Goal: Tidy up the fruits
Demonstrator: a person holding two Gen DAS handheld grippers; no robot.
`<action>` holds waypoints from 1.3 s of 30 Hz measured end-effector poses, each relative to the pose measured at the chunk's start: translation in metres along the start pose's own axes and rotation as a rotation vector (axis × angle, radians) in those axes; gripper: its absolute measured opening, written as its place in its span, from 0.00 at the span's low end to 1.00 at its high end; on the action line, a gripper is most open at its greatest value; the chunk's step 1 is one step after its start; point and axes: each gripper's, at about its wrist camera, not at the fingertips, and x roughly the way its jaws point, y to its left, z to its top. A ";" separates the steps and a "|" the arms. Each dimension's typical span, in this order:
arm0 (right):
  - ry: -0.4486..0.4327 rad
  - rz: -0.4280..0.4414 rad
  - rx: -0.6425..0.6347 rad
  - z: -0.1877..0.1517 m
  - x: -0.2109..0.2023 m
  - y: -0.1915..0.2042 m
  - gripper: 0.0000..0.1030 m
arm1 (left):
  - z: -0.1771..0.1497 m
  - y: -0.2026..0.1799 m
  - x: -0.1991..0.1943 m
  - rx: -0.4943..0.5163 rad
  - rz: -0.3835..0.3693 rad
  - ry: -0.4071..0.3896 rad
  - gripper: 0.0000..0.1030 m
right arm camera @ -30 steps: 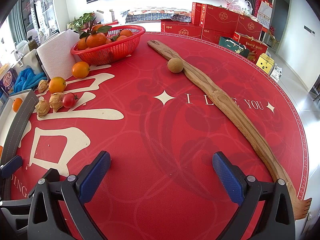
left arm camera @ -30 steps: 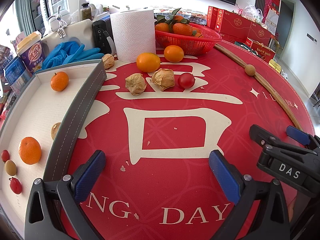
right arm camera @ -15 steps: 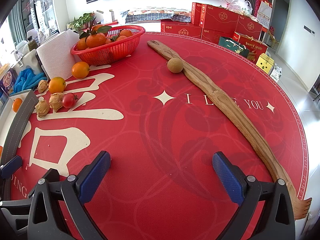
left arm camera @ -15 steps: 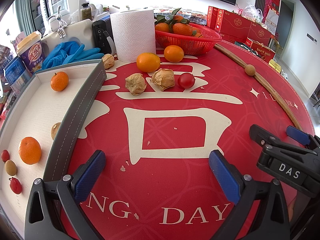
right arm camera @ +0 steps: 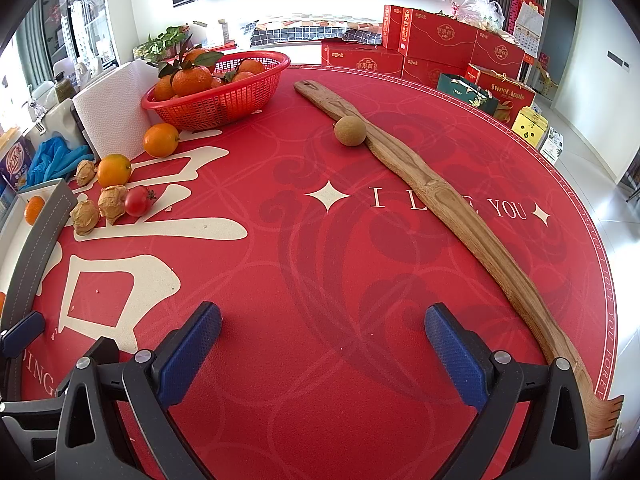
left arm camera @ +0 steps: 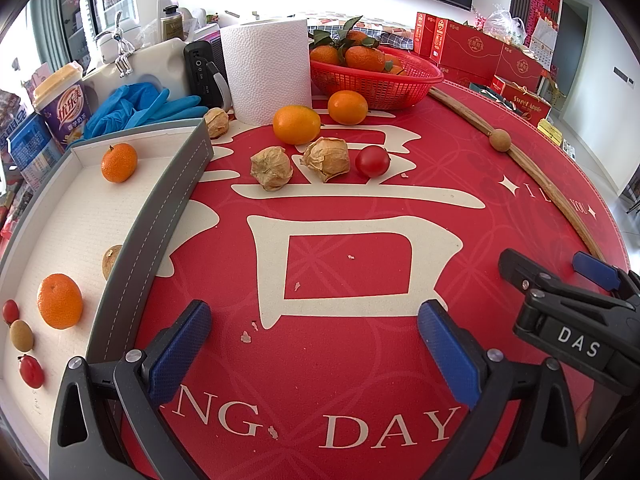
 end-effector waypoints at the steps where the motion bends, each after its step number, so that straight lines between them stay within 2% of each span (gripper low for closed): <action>1: 0.000 0.000 0.000 0.000 0.000 0.000 0.99 | 0.000 0.000 0.000 0.000 0.000 0.000 0.99; 19: 0.016 0.004 -0.010 0.002 -0.001 -0.001 0.99 | 0.000 0.000 0.000 0.000 0.000 0.000 1.00; 24: 0.033 0.093 -0.016 0.010 -0.001 -0.009 0.99 | 0.000 0.000 0.000 0.000 0.000 0.000 1.00; 32: -0.064 0.116 0.014 0.047 -0.009 -0.027 0.99 | 0.001 0.003 -0.002 -0.004 -0.011 -0.004 0.99; 36: -0.073 0.182 -0.030 0.057 -0.007 -0.014 0.99 | -0.003 0.013 -0.010 -0.022 -0.026 -0.020 0.92; 39: -0.055 0.232 -0.116 0.058 0.003 0.014 0.99 | -0.004 0.016 -0.013 -0.006 -0.029 -0.016 0.88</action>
